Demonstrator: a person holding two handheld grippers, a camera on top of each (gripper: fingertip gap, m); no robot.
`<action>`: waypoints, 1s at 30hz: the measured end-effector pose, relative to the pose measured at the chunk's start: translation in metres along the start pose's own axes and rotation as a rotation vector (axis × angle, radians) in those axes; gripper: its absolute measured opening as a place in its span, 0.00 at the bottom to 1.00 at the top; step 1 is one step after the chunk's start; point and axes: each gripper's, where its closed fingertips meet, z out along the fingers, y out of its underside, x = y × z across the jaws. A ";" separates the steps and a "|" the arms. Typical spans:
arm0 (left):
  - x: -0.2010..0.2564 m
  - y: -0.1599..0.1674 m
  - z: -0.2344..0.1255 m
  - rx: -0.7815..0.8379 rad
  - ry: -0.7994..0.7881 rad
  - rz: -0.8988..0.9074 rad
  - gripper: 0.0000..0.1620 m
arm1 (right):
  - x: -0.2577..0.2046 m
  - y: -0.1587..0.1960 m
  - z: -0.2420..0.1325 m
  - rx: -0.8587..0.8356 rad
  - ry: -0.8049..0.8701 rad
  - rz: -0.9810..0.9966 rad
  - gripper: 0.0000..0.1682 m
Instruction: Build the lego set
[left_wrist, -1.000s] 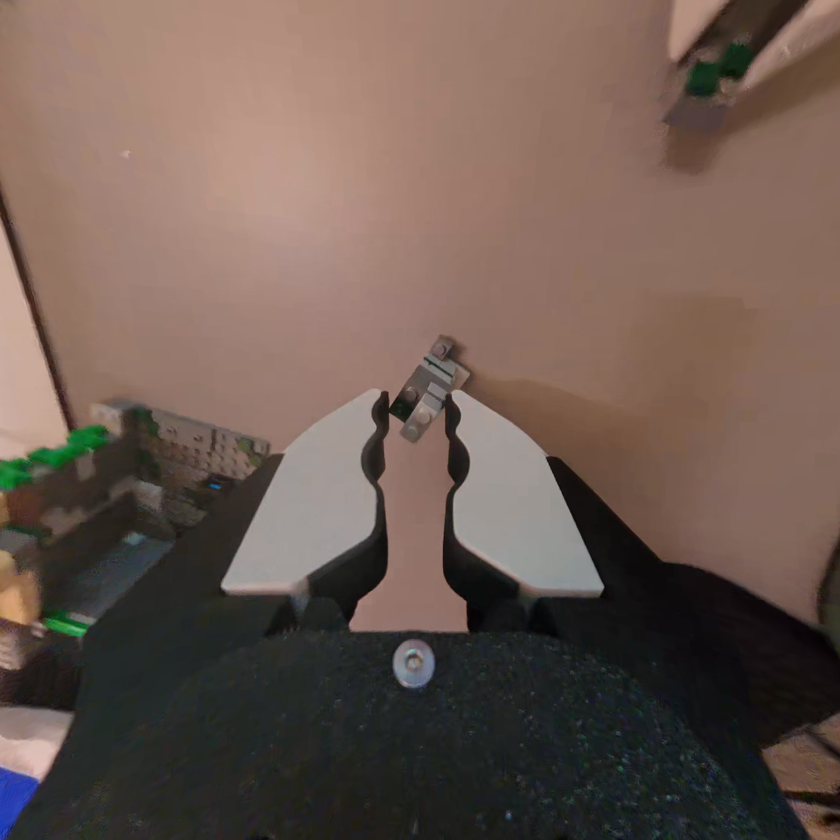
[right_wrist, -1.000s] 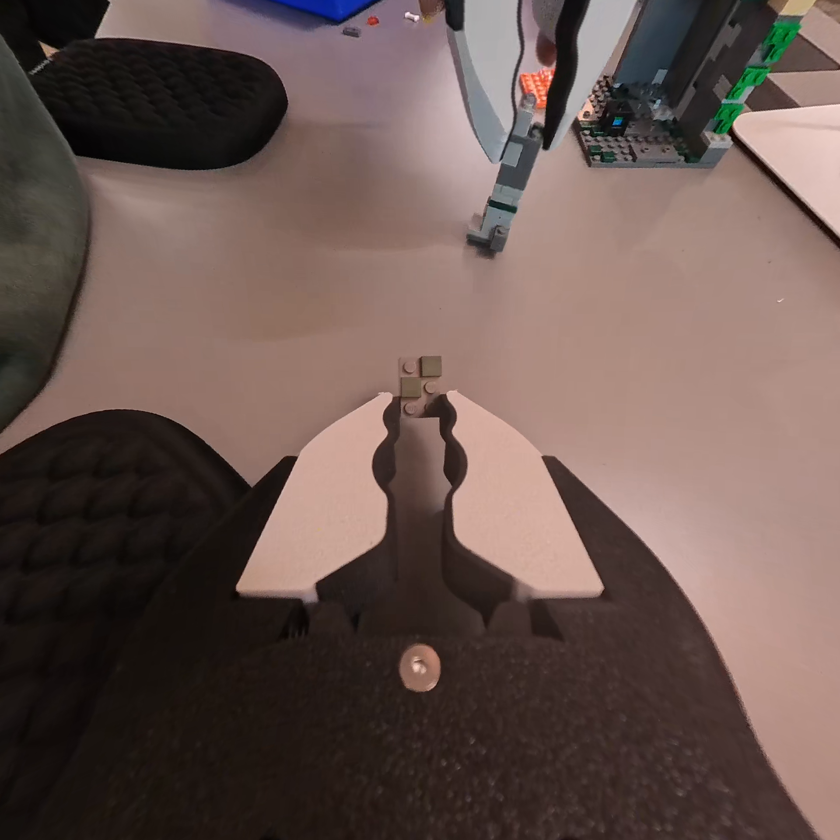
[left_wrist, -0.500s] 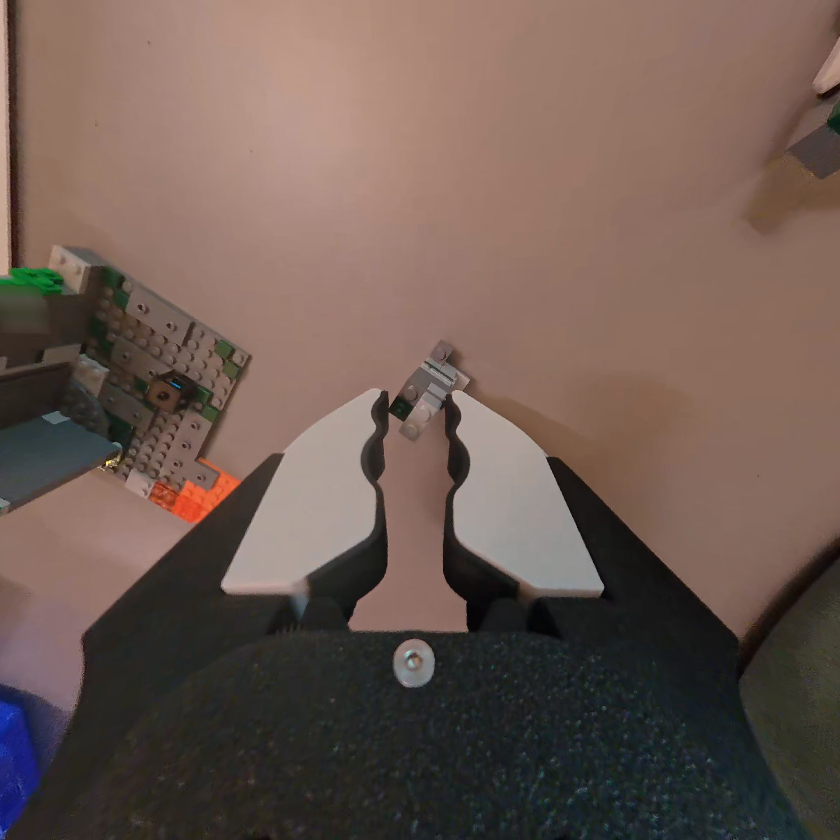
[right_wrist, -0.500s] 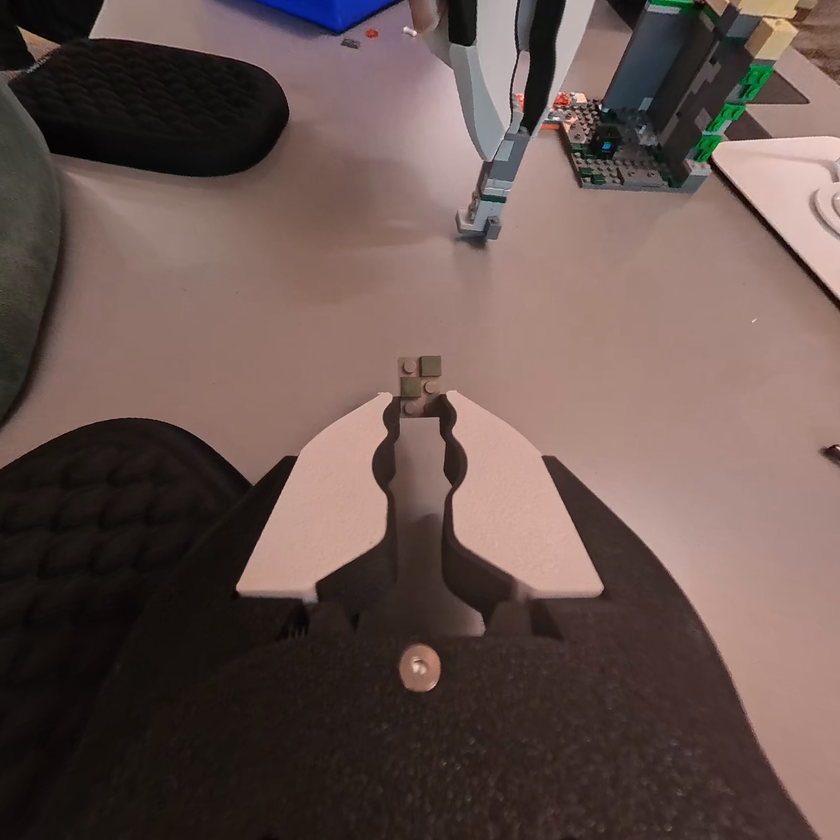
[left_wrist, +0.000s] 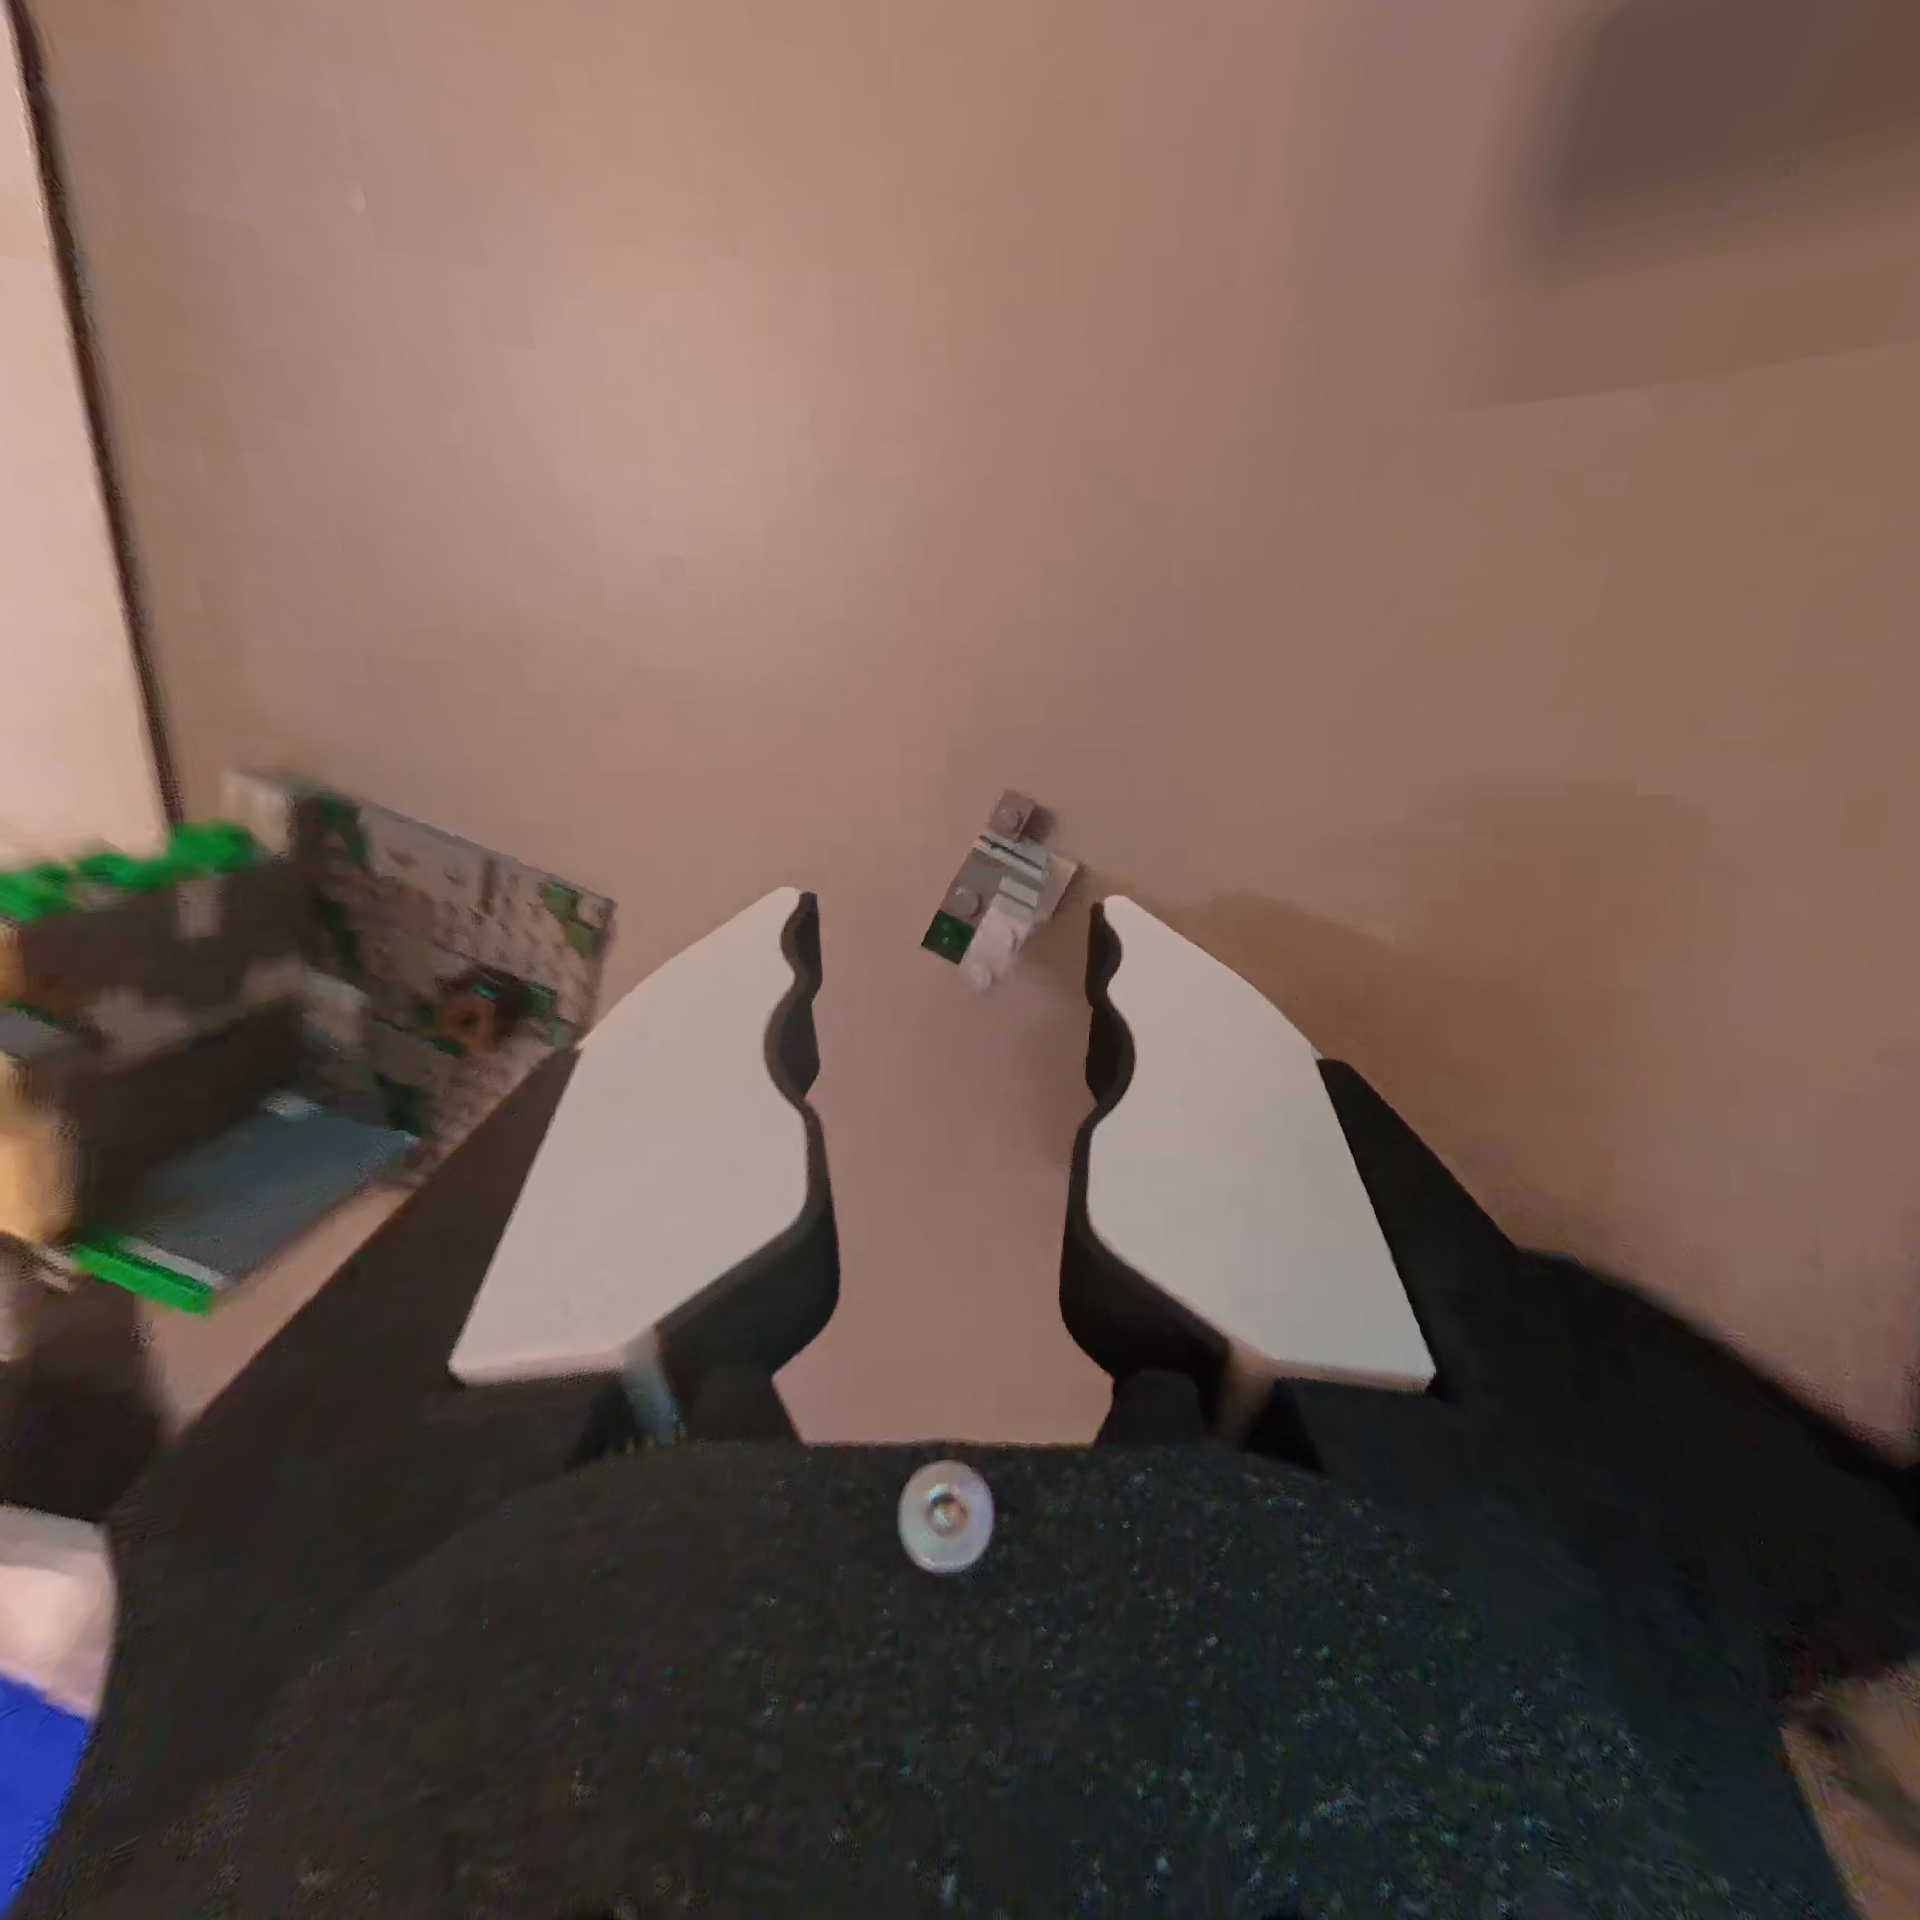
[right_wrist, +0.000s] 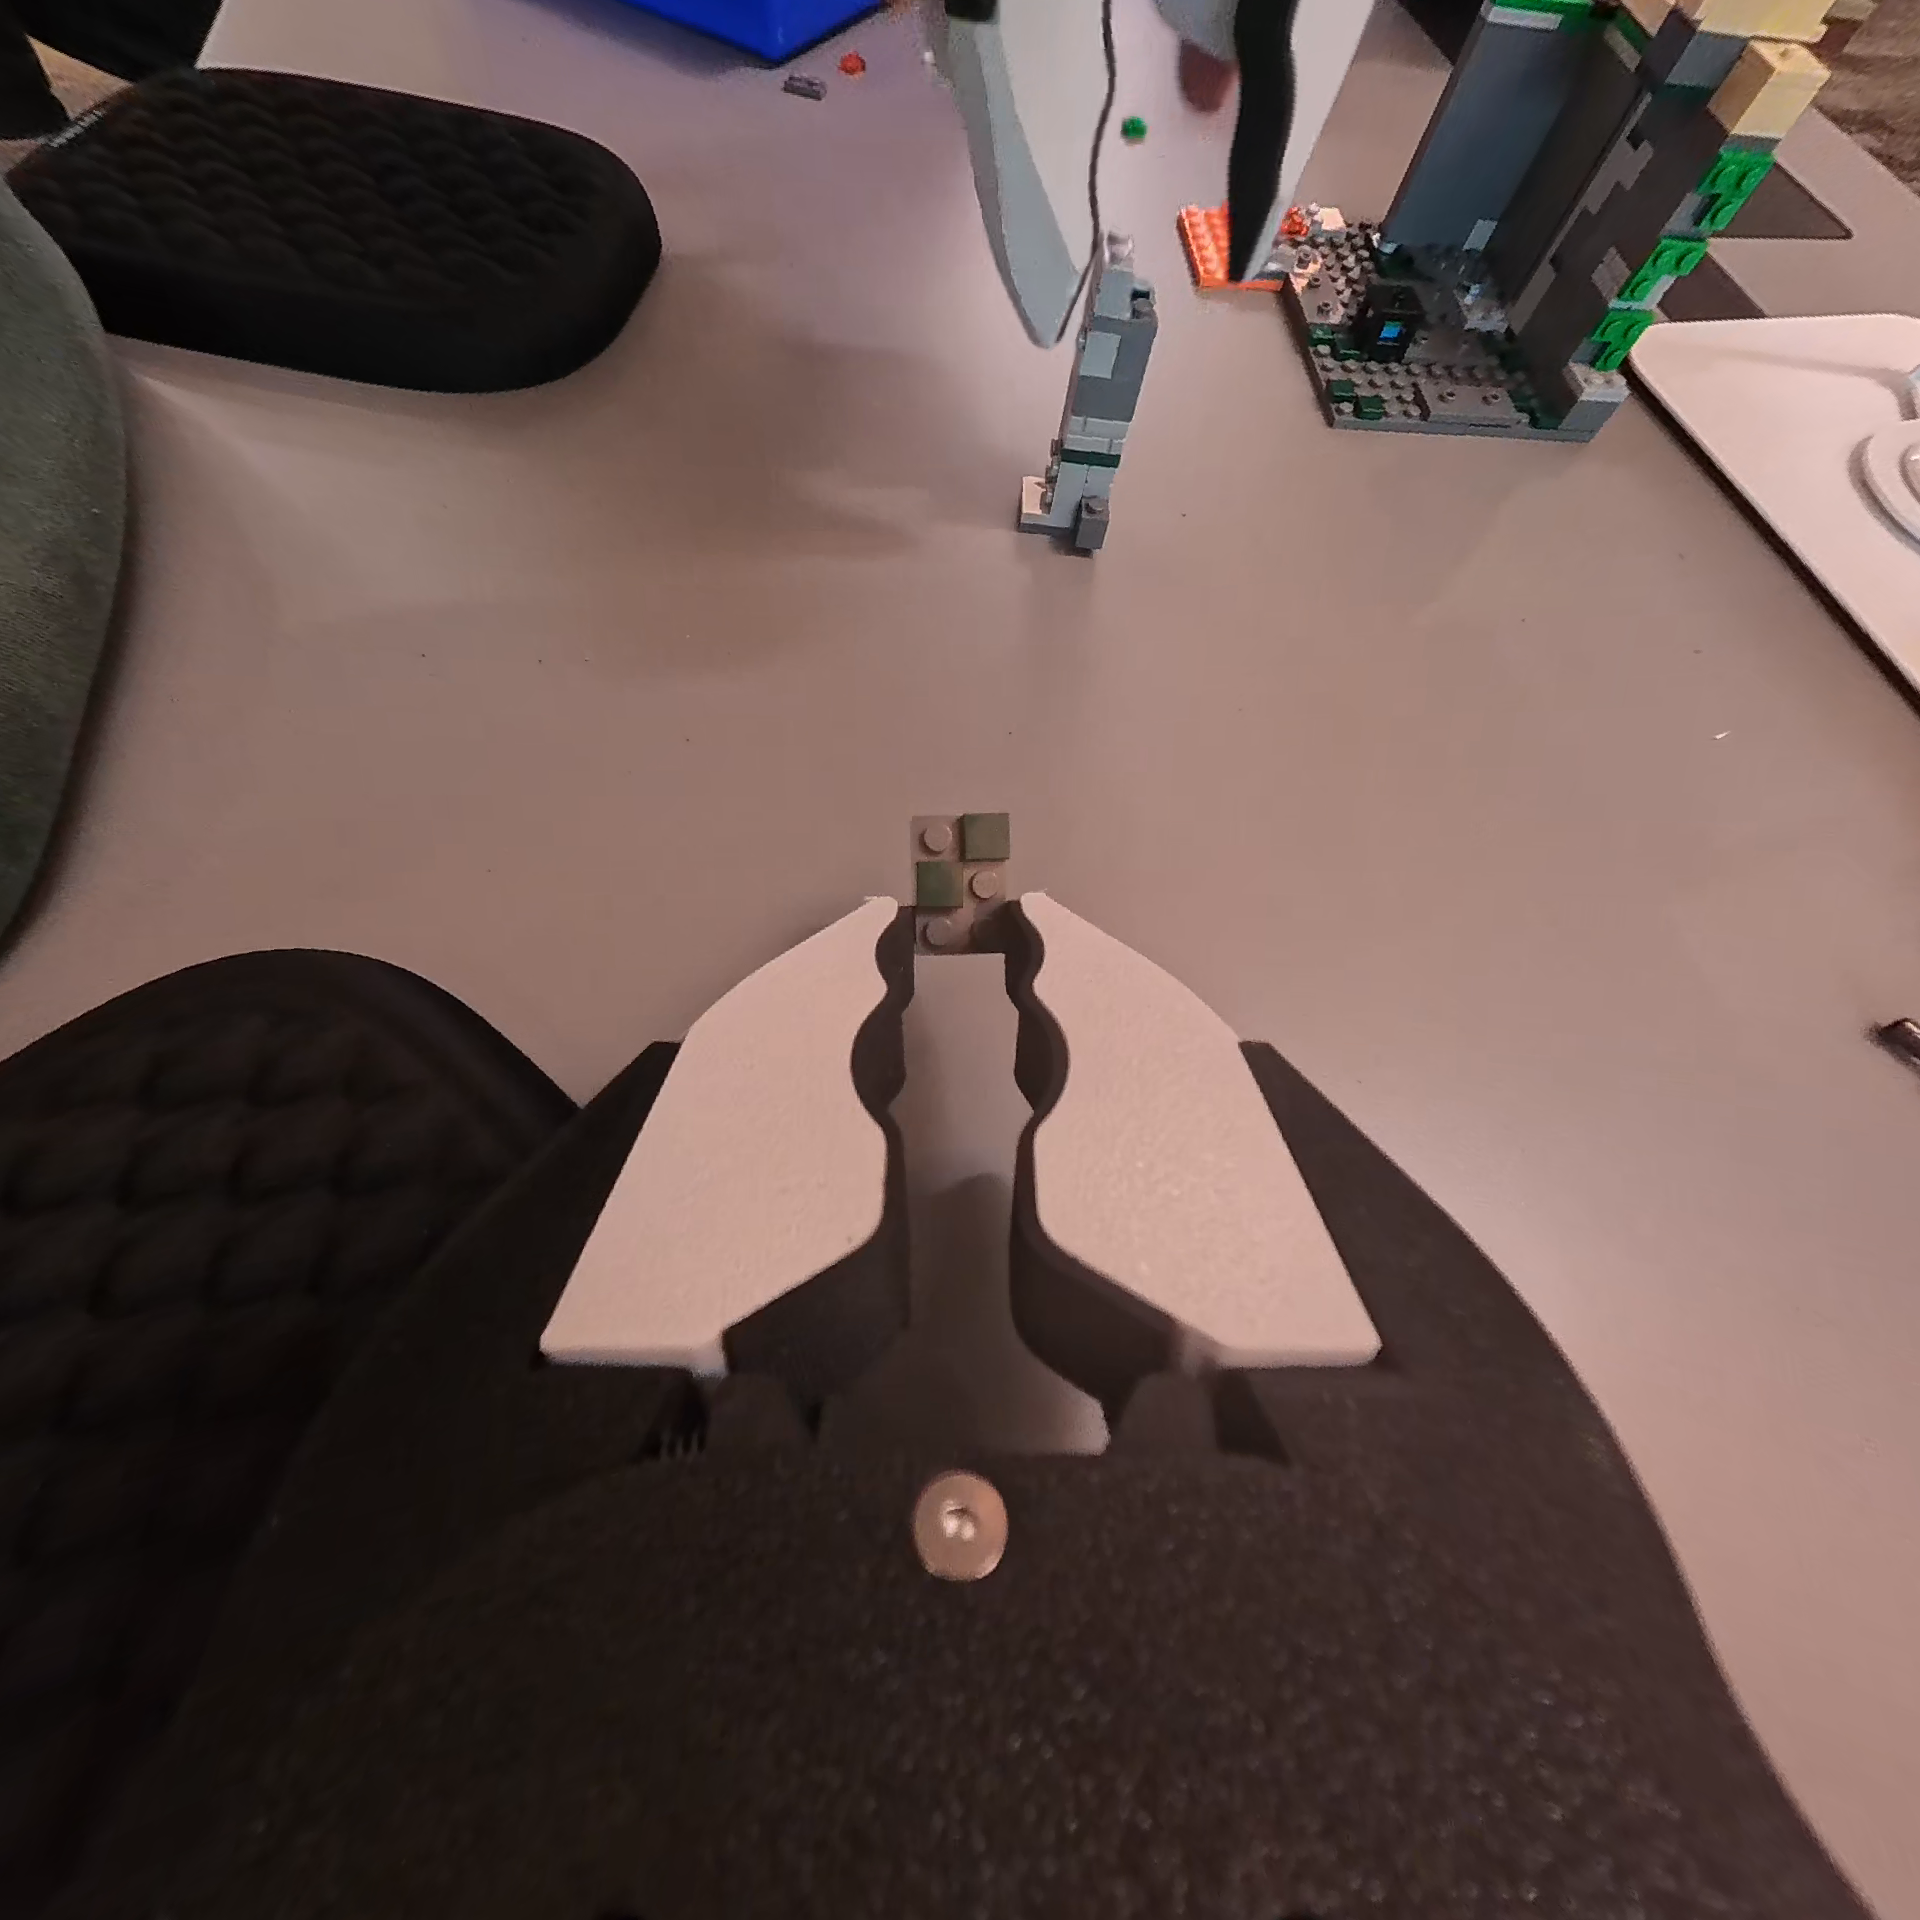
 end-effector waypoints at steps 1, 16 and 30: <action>0.002 -0.001 -0.002 0.010 -0.001 0.111 0.30 | 0.000 0.000 0.000 0.000 -0.001 0.001 0.10; 0.003 0.010 0.008 -0.048 0.108 0.686 0.22 | -0.003 0.005 0.004 -0.019 -0.017 0.002 0.09; 0.021 0.000 0.006 -0.099 0.157 0.123 0.10 | -0.003 0.004 0.003 -0.017 -0.018 -0.001 0.10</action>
